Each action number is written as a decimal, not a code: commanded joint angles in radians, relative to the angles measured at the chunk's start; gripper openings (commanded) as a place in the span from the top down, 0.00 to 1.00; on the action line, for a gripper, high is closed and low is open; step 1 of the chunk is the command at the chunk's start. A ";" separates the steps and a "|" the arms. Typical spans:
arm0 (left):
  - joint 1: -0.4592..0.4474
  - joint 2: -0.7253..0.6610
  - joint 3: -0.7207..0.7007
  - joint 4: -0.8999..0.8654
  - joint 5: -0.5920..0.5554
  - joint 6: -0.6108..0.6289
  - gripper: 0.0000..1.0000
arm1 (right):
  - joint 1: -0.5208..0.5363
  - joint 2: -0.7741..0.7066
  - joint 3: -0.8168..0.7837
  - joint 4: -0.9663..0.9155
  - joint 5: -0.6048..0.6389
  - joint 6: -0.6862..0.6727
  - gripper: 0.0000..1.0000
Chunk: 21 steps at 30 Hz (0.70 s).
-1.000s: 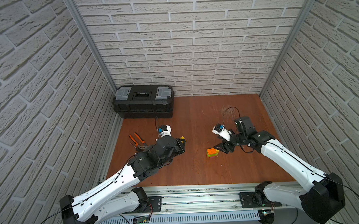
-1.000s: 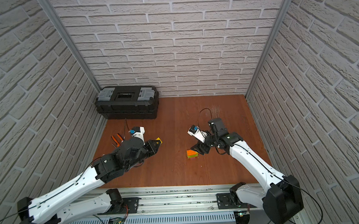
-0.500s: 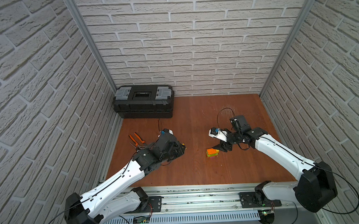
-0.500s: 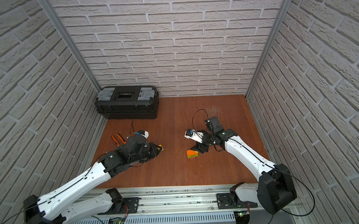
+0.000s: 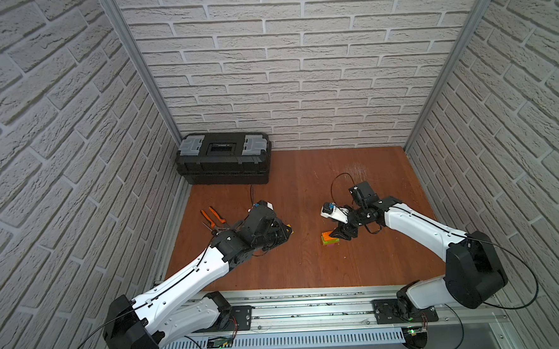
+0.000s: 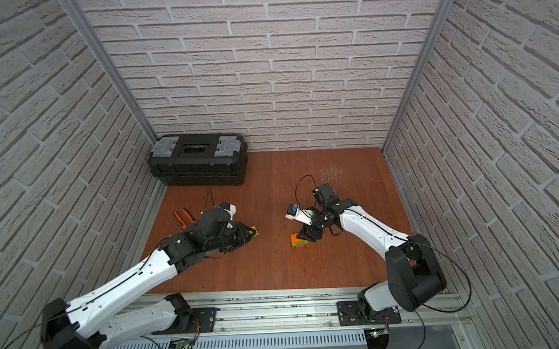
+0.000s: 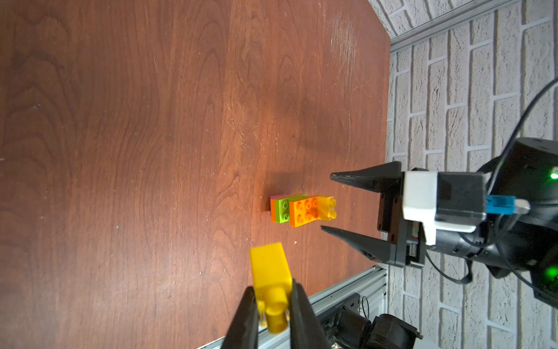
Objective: Assemble a carrot with lego
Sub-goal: Adjust the lego brick at the center of the board.
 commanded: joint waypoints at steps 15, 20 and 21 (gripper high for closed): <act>0.026 -0.003 -0.027 0.085 0.038 0.029 1.00 | 0.008 0.010 0.024 -0.073 -0.080 0.100 0.33; 0.028 -0.007 -0.032 0.086 0.040 0.031 1.00 | 0.010 0.031 0.040 -0.082 -0.056 0.109 0.34; 0.028 -0.007 -0.034 0.089 0.041 0.031 1.00 | 0.011 0.036 0.042 -0.084 -0.048 0.111 0.34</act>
